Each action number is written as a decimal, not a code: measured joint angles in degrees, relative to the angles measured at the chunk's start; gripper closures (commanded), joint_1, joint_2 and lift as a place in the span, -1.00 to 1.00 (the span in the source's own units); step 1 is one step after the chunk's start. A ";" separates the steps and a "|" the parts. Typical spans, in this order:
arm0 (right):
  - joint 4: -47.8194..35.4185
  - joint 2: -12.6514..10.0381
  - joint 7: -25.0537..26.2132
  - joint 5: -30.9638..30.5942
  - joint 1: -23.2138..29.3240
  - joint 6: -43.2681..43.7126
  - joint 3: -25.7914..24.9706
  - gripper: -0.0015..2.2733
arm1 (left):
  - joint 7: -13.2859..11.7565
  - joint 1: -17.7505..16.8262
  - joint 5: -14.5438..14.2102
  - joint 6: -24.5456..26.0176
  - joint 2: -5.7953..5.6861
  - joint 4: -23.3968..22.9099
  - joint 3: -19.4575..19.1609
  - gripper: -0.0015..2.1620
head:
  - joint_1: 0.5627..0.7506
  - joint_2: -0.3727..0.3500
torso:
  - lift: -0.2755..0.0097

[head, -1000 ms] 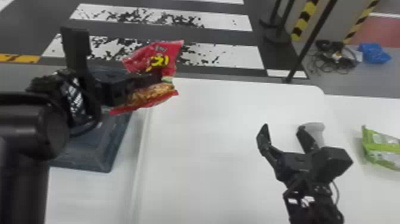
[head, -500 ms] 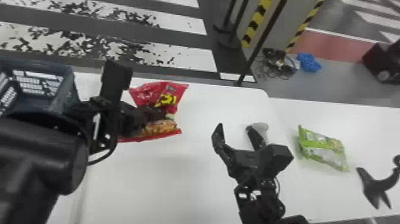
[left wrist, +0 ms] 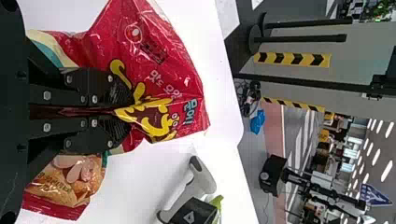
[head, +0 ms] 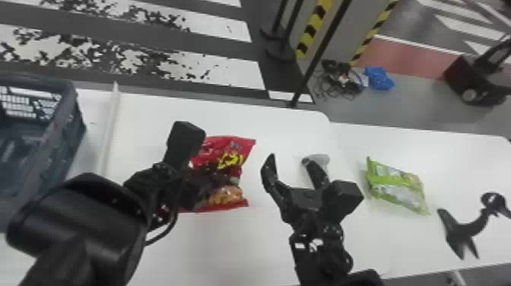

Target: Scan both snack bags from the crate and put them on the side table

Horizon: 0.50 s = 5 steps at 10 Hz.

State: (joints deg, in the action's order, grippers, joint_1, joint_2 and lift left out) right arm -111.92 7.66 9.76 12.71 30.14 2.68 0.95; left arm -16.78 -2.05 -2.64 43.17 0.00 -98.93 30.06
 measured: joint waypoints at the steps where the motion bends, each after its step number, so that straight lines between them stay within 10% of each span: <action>1: -0.13 0.11 0.00 0.12 0.08 0.00 -0.01 -0.94 | 0.59 0.34 -0.11 -0.97 0.00 0.16 0.34 -0.97 | 0.41 -0.94 | 0.32; 5: -0.54 0.40 0.00 0.21 0.27 -0.24 0.02 -0.94 | 1.07 2.24 -0.31 -1.13 0.00 -2.62 -2.57 -0.94 | 0.41 -0.94 | 0.32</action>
State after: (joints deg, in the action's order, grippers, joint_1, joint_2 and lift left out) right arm -112.46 8.06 9.76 12.92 30.41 2.43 0.96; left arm -15.71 0.19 -2.95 42.04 0.00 -101.54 27.49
